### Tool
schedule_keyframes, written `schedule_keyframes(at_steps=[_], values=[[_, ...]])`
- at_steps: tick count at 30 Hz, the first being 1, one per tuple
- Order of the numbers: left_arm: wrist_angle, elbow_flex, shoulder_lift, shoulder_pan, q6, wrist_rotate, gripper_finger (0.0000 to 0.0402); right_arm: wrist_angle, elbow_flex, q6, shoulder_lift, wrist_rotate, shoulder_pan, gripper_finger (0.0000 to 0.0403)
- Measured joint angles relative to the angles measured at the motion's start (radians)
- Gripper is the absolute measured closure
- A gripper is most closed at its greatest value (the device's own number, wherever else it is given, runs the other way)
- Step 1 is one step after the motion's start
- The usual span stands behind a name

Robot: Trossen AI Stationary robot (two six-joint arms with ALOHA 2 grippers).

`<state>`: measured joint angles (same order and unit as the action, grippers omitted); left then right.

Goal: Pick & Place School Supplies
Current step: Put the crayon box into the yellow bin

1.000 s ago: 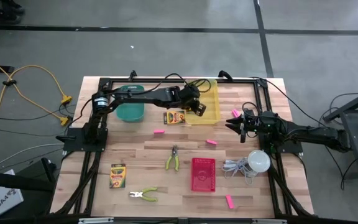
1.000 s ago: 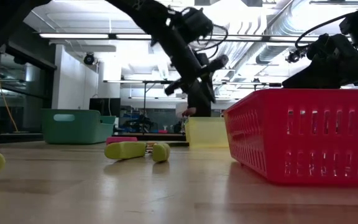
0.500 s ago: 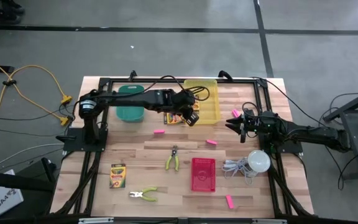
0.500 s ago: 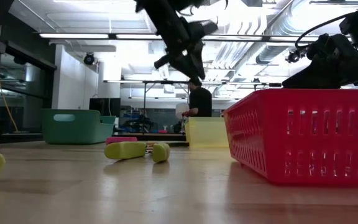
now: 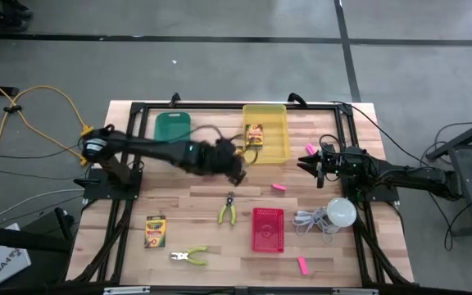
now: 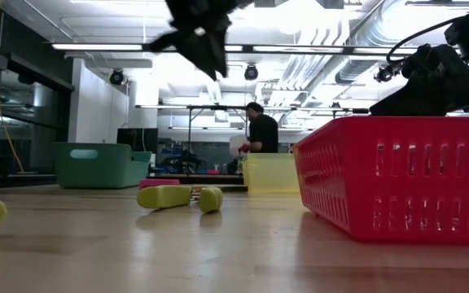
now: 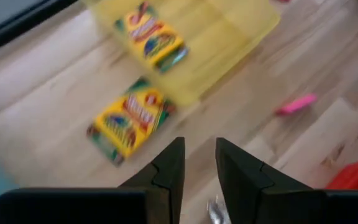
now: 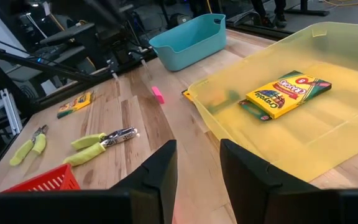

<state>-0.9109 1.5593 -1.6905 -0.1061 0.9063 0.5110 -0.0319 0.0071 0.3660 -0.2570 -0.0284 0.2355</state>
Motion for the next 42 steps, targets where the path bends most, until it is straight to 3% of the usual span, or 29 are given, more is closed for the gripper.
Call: schedule_keyframes(at_steps=[4,10,17,25,32,37,42], values=[[-0.149,0.0,0.005,-0.096,0.206,0.071,0.0315,0.0,0.0,0.0,0.0,0.0,0.0,0.0292],[-0.329,0.0,0.005,-0.196,0.45,0.07,0.0315,0.0,0.0,0.0,0.0,0.0,0.0,0.0292],[-0.433,-0.025,0.005,-0.231,0.571,-0.087,0.0315,0.0,0.0,0.0,0.0,0.0,0.0,0.0292],[-0.427,-0.025,0.005,-0.121,0.355,-0.242,0.0315,0.0,0.0,0.0,0.0,0.0,0.0,0.0292],[-0.419,-0.034,0.012,-0.108,0.269,-0.234,0.0315,0.0,0.0,0.0,0.0,0.0,0.0,0.0292],[-0.321,-0.078,0.015,-0.041,0.12,-0.238,0.0315,0.0,0.0,0.0,0.0,0.0,0.0,0.0292],[-0.183,-0.146,0.08,0.057,-0.106,-0.307,0.0315,0.0,0.0,0.0,0.0,0.0,0.0,0.0292]])
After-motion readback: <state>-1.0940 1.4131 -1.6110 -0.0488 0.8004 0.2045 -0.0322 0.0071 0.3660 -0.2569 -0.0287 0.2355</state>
